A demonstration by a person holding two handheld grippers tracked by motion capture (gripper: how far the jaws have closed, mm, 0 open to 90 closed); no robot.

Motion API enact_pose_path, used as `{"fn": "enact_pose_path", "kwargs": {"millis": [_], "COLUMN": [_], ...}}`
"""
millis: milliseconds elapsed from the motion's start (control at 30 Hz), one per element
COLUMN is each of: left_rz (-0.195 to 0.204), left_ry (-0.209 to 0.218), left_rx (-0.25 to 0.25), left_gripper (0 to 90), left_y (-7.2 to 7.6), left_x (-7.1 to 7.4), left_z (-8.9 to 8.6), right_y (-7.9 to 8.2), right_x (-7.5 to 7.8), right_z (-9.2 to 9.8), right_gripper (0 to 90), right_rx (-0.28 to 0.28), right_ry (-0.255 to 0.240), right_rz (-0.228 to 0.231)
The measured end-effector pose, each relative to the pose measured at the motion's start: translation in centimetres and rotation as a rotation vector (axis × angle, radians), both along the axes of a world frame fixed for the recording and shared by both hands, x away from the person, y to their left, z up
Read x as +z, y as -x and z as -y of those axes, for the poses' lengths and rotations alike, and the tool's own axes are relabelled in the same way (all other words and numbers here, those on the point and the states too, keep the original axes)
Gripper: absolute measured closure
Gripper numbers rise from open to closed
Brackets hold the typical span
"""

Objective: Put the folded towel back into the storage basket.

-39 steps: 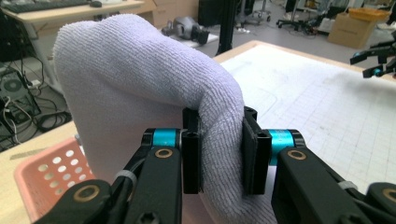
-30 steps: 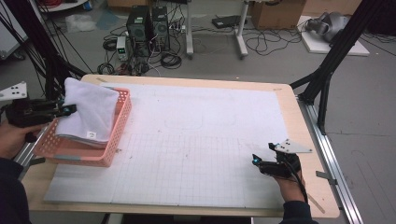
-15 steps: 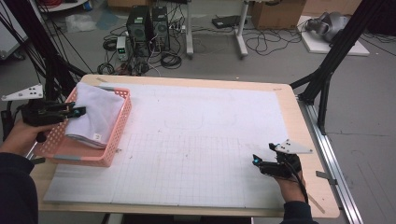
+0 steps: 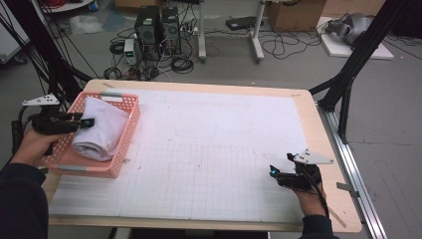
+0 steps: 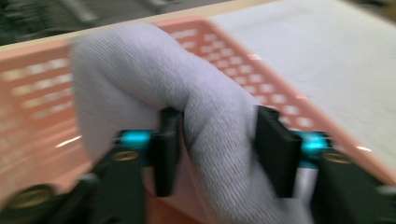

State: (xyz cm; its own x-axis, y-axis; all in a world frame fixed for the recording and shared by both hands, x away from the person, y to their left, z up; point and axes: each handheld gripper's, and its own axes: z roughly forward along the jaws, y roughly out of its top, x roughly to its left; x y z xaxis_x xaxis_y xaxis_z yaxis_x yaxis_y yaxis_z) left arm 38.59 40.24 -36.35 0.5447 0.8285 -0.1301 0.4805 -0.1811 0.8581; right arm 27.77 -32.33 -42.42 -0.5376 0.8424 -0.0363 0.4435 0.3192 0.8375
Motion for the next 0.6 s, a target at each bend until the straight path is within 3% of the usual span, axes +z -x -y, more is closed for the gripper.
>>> {"fn": "enact_pose_path", "kwargs": {"millis": [100,200,333,400,600], "left_rz": [0.048,0.061,0.001,-0.057,-0.152], "left_ry": [-0.003,-0.013,-0.075,-0.113,-0.227], "left_rx": [0.119,0.166,0.197,0.209,0.273], "left_gripper": [36.9,35.8,40.2,42.5,44.9], "left_y": [0.5,0.9,1.1,0.9,-0.1], "left_x": [0.7,1.1,0.9,0.3,-1.9], "left_z": [-0.9,-1.2,-0.2,0.7,2.5], "right_y": [0.0,0.0,0.0,0.0,0.0], "right_x": [0.0,0.0,0.0,0.0,0.0], "right_z": [0.0,-0.1,-0.2,-0.2,-0.2], "right_gripper": [19.7,19.7,19.7,19.7,19.7], "right_rx": [0.002,0.004,0.003,0.006,0.009], "right_ry": [0.001,0.001,0.002,0.002,0.005], "right_rz": [-0.002,-0.001,-0.003,0.0,0.001]}}
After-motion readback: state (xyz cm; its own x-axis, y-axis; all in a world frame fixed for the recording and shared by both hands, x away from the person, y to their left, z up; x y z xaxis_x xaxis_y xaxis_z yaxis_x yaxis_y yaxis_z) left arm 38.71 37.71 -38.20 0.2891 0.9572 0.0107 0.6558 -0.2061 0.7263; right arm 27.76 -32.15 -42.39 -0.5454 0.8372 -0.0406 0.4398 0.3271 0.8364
